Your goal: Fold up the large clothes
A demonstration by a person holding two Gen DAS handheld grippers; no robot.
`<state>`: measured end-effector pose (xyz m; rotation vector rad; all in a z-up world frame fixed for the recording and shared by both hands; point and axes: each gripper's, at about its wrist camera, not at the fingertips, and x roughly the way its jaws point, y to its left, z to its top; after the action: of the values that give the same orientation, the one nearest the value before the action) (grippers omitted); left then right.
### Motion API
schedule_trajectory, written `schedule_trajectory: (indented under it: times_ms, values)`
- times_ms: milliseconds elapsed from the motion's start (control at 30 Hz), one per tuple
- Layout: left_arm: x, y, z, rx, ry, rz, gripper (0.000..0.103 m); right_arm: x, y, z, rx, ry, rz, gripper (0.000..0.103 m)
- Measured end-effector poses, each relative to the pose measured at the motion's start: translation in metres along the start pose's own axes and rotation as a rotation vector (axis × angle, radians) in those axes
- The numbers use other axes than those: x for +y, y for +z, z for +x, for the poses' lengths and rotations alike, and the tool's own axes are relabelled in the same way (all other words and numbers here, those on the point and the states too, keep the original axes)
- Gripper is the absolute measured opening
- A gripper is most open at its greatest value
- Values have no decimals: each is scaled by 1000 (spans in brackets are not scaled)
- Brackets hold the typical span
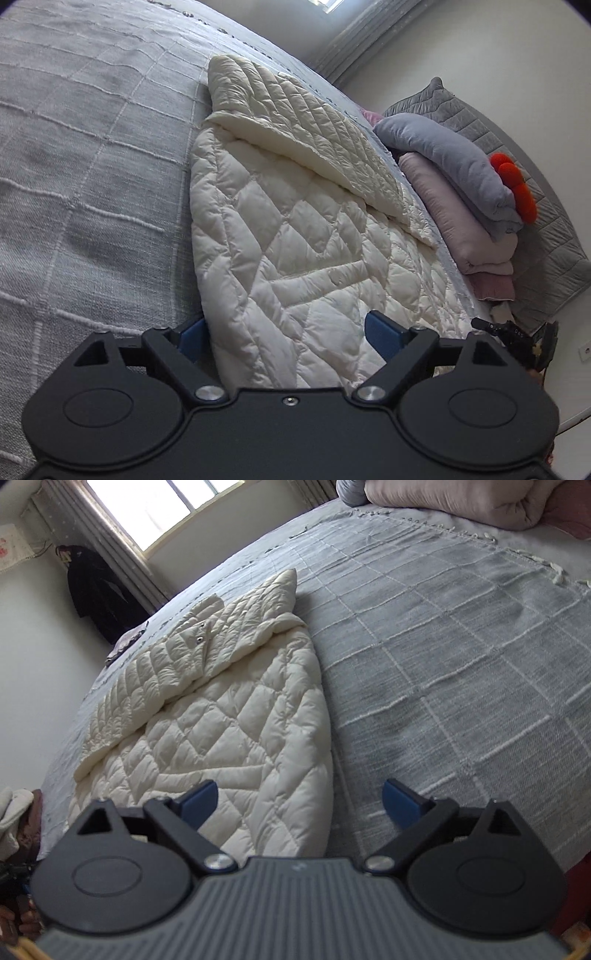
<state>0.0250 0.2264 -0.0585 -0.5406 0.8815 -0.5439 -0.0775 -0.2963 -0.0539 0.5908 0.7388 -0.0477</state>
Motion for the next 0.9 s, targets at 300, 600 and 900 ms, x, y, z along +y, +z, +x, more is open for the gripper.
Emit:
schedule_trajectory:
  times_ms: [300,600,900]
  values:
    - [-4,-9,3,65,-109,-31,85,0,-17,-9,32,99,74,80]
    - [-28,-28,13,115,-152,41,77,14,-35,-8,87,162,60,61]
    - [-54,-43,7,-14,-26,143,25,28,-38,-17,15,164,7,17]
